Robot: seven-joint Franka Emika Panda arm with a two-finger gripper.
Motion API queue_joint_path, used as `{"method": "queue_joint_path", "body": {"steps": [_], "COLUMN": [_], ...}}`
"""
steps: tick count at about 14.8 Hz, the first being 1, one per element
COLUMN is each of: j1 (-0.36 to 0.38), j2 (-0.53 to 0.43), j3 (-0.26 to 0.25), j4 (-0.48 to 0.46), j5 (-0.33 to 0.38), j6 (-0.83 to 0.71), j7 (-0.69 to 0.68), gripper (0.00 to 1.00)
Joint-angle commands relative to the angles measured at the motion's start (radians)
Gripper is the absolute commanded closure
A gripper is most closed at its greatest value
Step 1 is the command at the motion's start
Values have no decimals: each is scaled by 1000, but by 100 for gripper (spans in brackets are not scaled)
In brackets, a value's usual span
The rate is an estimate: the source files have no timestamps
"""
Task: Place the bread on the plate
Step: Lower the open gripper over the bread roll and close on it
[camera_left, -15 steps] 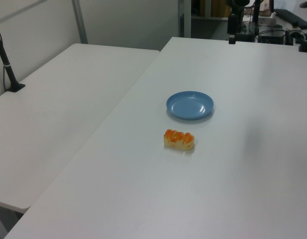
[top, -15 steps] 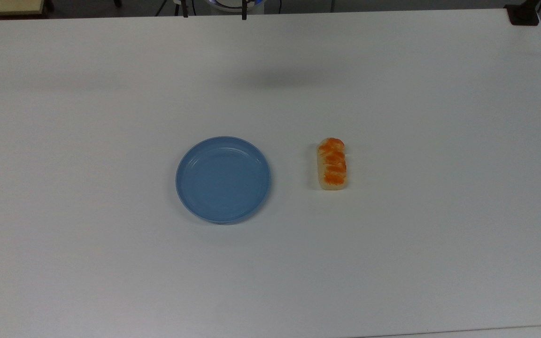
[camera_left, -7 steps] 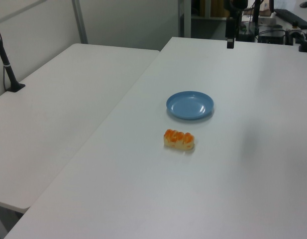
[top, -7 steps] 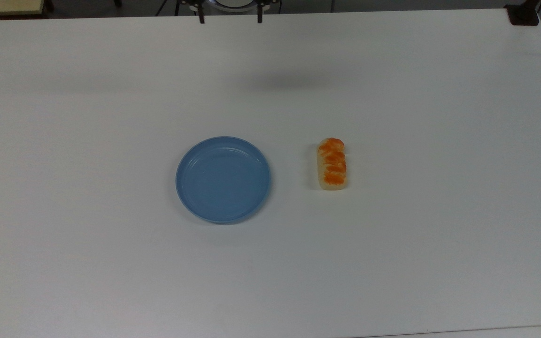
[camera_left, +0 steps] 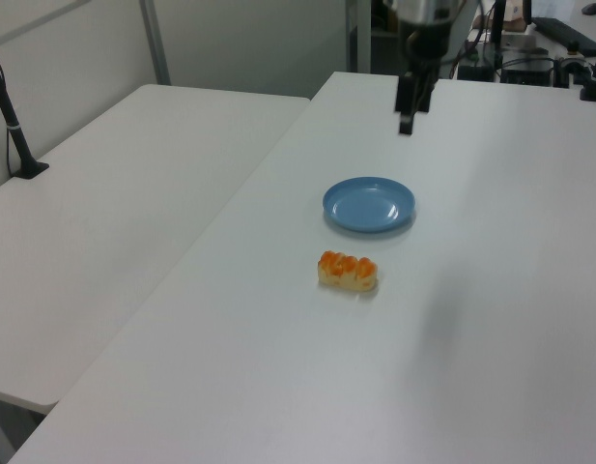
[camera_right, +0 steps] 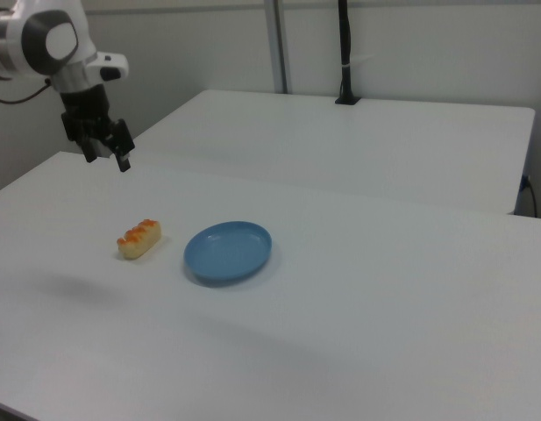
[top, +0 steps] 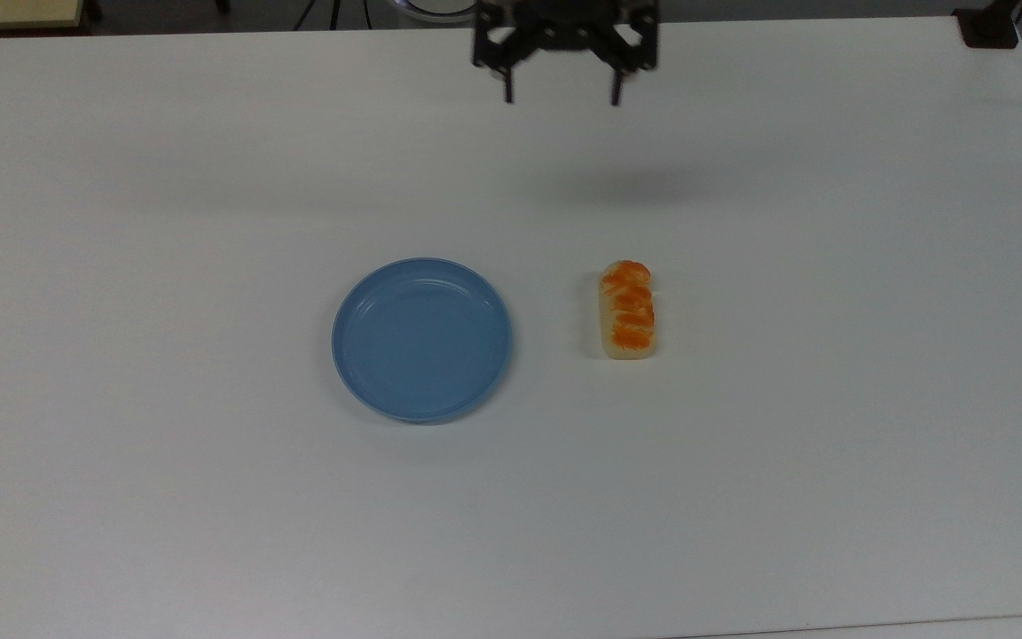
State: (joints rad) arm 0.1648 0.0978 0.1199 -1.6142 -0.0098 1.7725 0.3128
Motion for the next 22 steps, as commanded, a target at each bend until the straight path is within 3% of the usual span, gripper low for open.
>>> {"method": "queue_joint_path", "body": {"steps": [1,13,22], "j1": [70,133,134], "j2": [140,410,465], "j3": [-11,-11,-9], "j4": [57,57,57], "j5": [-31,-153,-208], "j6": [73,340,384], "j7": [71,77,144], "gripper": [0,0,0]}}
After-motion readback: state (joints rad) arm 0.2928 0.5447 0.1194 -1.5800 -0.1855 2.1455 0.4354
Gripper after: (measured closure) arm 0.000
